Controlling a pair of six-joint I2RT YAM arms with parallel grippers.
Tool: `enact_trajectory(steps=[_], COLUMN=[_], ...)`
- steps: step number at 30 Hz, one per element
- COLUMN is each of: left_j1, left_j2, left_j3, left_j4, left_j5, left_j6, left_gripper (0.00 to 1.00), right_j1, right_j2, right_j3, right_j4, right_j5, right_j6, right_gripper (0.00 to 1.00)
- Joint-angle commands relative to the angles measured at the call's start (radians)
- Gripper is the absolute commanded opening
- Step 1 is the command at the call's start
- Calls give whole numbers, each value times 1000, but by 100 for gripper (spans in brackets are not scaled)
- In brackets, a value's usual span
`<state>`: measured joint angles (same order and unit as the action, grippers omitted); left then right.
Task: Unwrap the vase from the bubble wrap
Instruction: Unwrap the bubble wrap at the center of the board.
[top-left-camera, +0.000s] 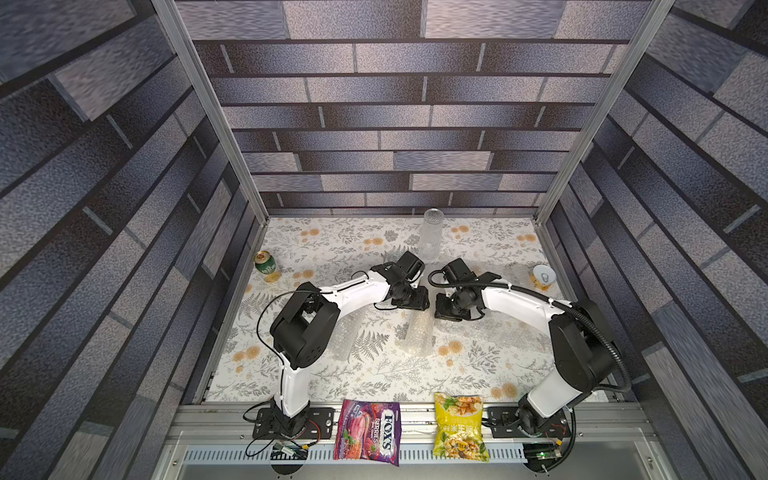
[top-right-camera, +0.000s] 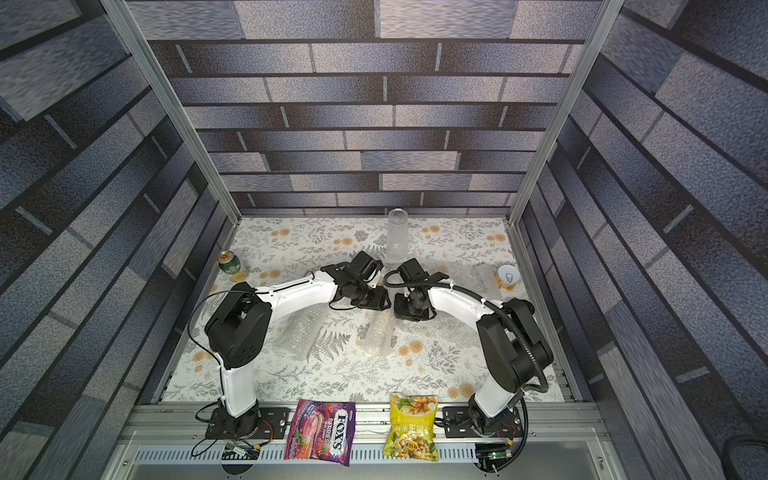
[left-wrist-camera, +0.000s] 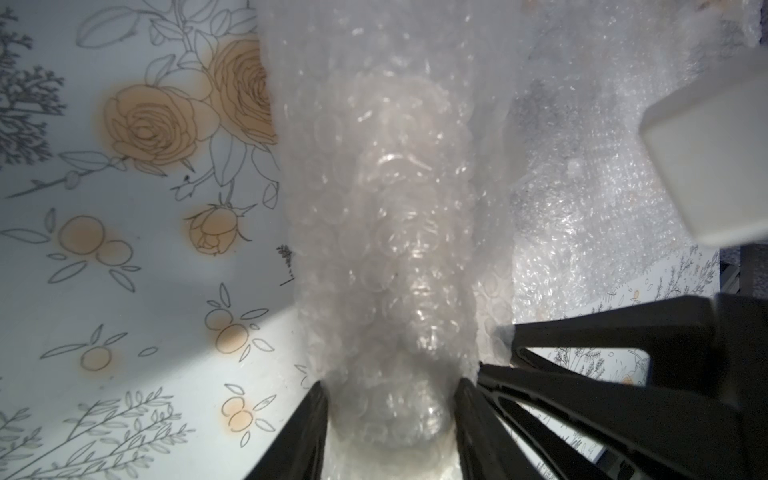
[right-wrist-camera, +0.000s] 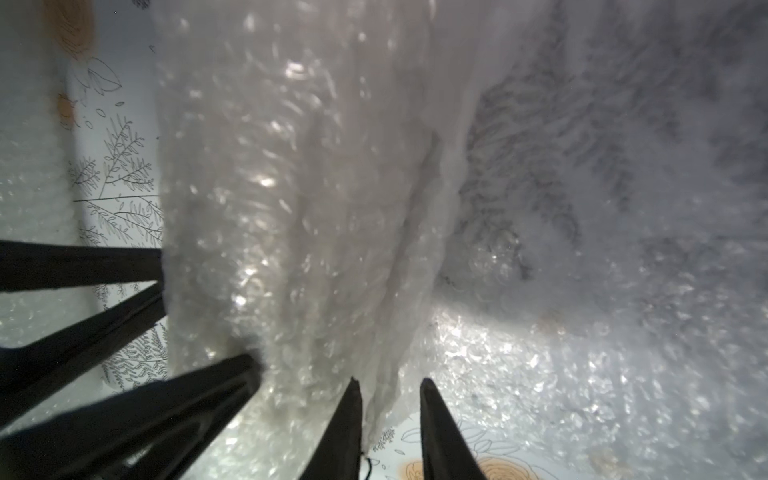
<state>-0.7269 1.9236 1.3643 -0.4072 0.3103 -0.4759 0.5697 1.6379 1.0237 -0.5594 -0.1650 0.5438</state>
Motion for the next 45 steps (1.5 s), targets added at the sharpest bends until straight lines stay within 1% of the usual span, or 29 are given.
enact_trajectory(steps=[1, 5, 13, 16, 21, 30, 35, 40, 45], left_j1=[-2, 4, 27, 27, 22, 21, 20, 32, 47], left_j2=[31, 28, 17, 12, 16, 61, 97, 126, 153], left_j3=[0, -5, -31, -28, -14, -1, 4, -23, -59], left_j4=[-76, -81, -60, -61, -59, -32, -16, 16, 51], left_j5=[-40, -45, -31, -27, -25, -7, 1, 11, 27], left_j6=[25, 26, 13, 13, 8, -11, -16, -32, -47], left_gripper=[50, 50, 50, 50, 50, 50, 50, 49, 49], right_j1=[6, 6, 8, 7, 7, 5, -1, -12, -37], right_j2=[7, 2, -78, -98, -104, -143, -140, -138, -170], right_j3=[9, 27, 24, 24, 13, -23, -26, -45, -71], right_j4=[-12, -32, -120, -145, -161, -163, -157, -145, -112], right_j5=[17, 37, 142, 164, 160, 162, 162, 157, 113], right_j6=[8, -3, -52, -68, -84, -93, -105, -119, -146], right_gripper=[17, 0, 0, 0, 0, 0, 0, 0, 0])
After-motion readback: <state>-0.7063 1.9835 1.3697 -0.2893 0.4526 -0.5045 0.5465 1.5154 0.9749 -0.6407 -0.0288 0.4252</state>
